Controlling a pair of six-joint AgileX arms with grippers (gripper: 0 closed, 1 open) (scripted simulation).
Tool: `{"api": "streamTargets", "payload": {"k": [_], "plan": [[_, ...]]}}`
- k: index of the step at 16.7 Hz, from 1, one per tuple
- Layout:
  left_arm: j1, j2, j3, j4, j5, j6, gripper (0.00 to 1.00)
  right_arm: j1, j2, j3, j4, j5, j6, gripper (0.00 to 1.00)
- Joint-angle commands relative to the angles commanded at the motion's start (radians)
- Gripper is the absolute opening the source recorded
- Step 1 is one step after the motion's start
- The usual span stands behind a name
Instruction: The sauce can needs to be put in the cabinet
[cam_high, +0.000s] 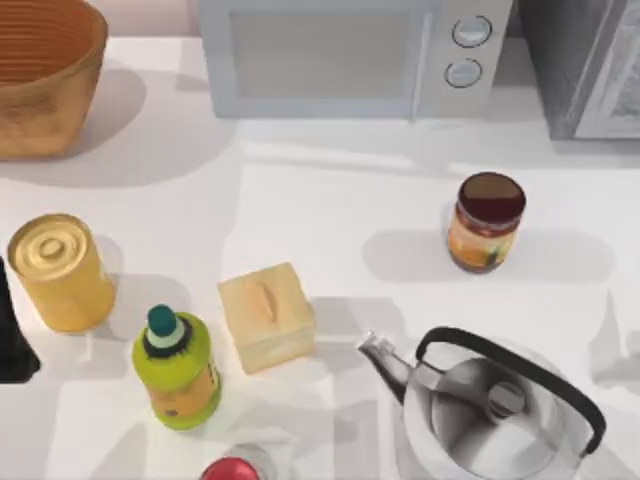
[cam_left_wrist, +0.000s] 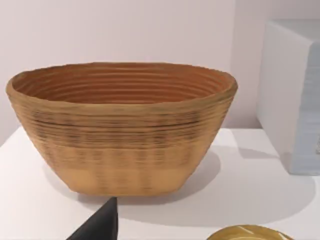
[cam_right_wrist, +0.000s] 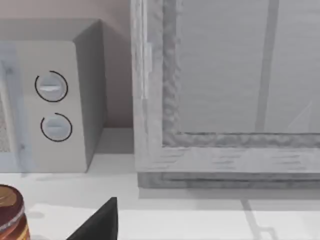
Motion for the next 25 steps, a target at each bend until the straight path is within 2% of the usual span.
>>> {"api": "streamTargets", "payload": {"k": [4, 8, 14, 21, 25], "plan": [[0.0, 0.0, 0.0, 0.0, 0.0, 0.0, 1.0, 0.002, 0.025, 0.008, 0.002, -0.023, -0.011, 1.0], [0.0, 0.0, 0.0, 0.0, 0.0, 0.0, 1.0, 0.011, 0.185, 0.069, 0.021, -0.173, -0.078, 1.0], [0.0, 0.0, 0.0, 0.0, 0.0, 0.0, 1.0, 0.016, 0.633, 0.29, 0.095, -0.574, -0.238, 1.0], [0.0, 0.0, 0.0, 0.0, 0.0, 0.0, 1.0, 0.017, 1.327, 0.675, 0.215, -1.115, -0.468, 1.0], [0.0, 0.0, 0.0, 0.0, 0.0, 0.0, 1.0, 0.017, 1.724, 0.897, 0.274, -1.375, -0.62, 1.0]]}}
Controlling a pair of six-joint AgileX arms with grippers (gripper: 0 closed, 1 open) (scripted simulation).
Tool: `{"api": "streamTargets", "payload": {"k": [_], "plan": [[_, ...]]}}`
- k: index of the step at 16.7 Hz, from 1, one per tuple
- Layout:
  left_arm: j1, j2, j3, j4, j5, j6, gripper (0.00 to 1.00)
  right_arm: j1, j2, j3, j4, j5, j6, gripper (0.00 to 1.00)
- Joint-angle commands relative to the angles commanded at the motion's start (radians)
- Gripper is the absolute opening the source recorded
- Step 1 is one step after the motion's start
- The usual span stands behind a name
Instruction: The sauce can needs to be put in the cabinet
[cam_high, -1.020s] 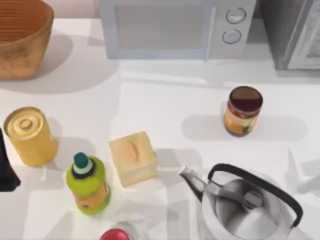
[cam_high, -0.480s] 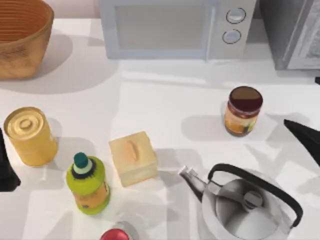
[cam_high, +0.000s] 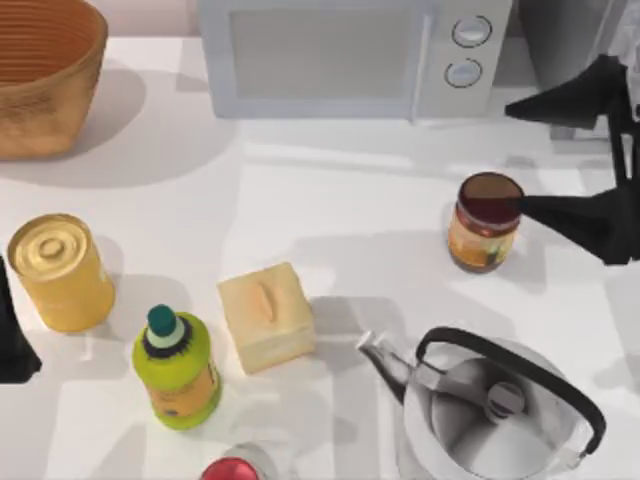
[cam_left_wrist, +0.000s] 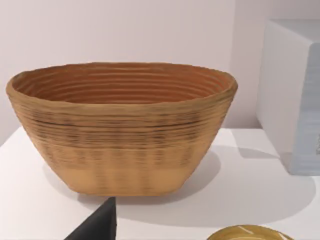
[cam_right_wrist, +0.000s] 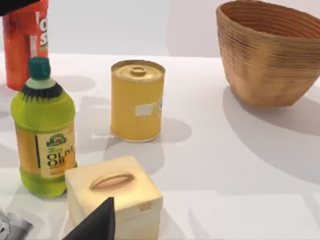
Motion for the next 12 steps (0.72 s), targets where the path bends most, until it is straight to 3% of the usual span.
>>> {"api": "streamTargets", "payload": {"k": [6, 12], "plan": [[0.0, 0.0, 0.0, 0.0, 0.0, 0.0, 1.0, -0.042, 0.492, 0.247, 0.049, -0.242, -0.21, 1.0], [0.0, 0.0, 0.0, 0.0, 0.0, 0.0, 1.0, -0.113, 0.764, 0.341, 0.046, -0.311, -0.316, 1.0]]}}
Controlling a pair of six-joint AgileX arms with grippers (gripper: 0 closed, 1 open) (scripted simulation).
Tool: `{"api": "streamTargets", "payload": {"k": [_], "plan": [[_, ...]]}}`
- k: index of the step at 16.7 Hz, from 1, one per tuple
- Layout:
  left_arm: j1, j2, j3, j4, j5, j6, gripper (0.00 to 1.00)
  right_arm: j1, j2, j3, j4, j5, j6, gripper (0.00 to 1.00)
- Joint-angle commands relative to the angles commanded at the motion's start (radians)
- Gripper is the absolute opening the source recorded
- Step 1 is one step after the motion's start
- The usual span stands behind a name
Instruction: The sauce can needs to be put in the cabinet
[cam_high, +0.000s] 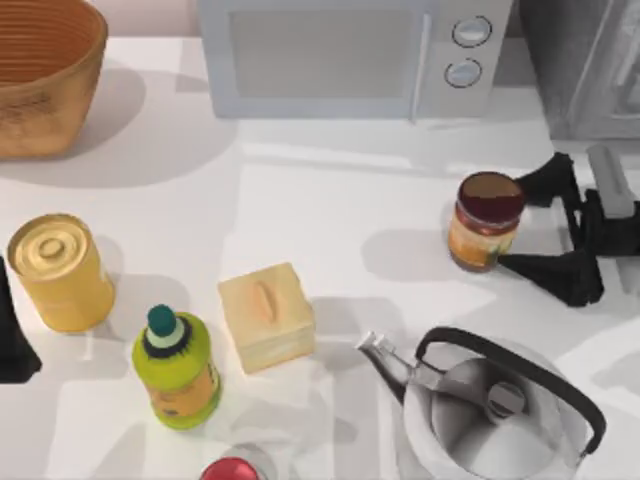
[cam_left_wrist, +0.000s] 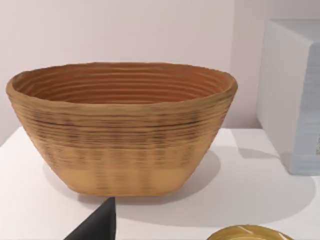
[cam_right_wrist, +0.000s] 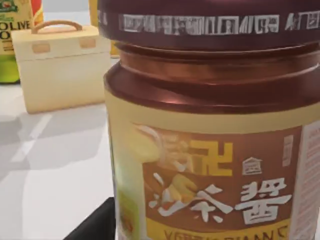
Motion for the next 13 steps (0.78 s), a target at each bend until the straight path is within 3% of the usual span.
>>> {"api": "streamTargets", "payload": {"k": [5, 6, 13], "plan": [[0.0, 0.0, 0.0, 0.0, 0.0, 0.0, 1.0, -0.007, 0.014, 0.001, -0.001, -0.004, -0.005, 1.0], [0.0, 0.0, 0.0, 0.0, 0.0, 0.0, 1.0, 0.019, 0.017, 0.039, -0.026, 0.1, -0.005, 1.0], [0.0, 0.0, 0.0, 0.0, 0.0, 0.0, 1.0, 0.023, 0.036, 0.072, -0.164, 0.021, -0.121, 1.0]]}}
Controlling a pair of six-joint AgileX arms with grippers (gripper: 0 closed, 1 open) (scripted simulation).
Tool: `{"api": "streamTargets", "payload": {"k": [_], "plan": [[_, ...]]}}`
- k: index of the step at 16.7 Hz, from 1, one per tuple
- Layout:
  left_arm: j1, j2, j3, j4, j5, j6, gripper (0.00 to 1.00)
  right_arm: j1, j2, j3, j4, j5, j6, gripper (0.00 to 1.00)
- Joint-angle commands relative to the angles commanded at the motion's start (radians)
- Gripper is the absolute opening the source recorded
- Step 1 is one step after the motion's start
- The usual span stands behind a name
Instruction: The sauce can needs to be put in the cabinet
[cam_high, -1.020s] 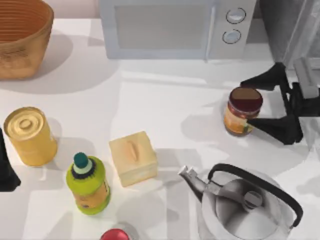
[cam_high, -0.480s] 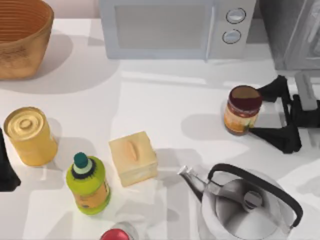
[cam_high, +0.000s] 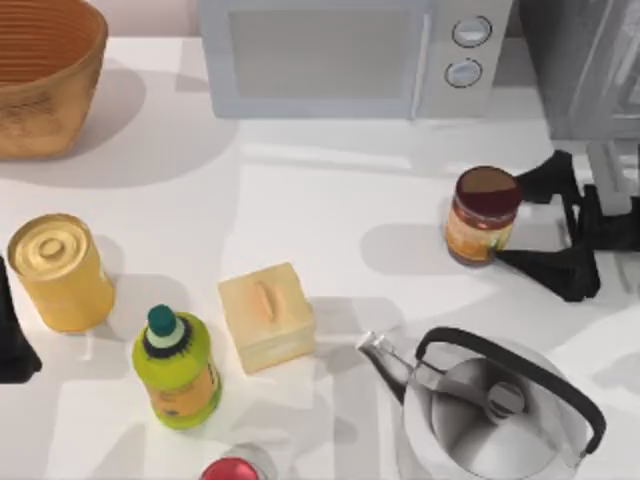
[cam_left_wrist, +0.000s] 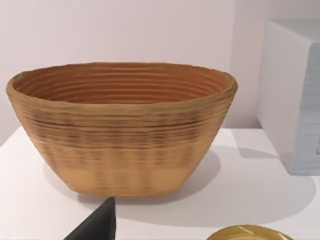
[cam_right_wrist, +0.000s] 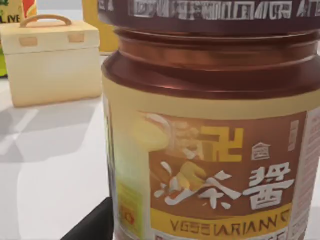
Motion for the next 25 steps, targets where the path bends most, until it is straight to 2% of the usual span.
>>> {"api": "streamTargets", "payload": {"k": [5, 18, 25], "plan": [[0.0, 0.0, 0.0, 0.0, 0.0, 0.0, 1.0, 0.015, 0.028, 0.068, -0.249, -0.008, -0.21, 1.0], [0.0, 0.0, 0.0, 0.0, 0.0, 0.0, 1.0, 0.089, 0.108, 0.285, -1.037, -0.005, -0.864, 1.0], [0.0, 0.0, 0.0, 0.0, 0.0, 0.0, 1.0, 0.114, 0.13, 0.349, -1.272, -0.016, -1.058, 1.0]]}}
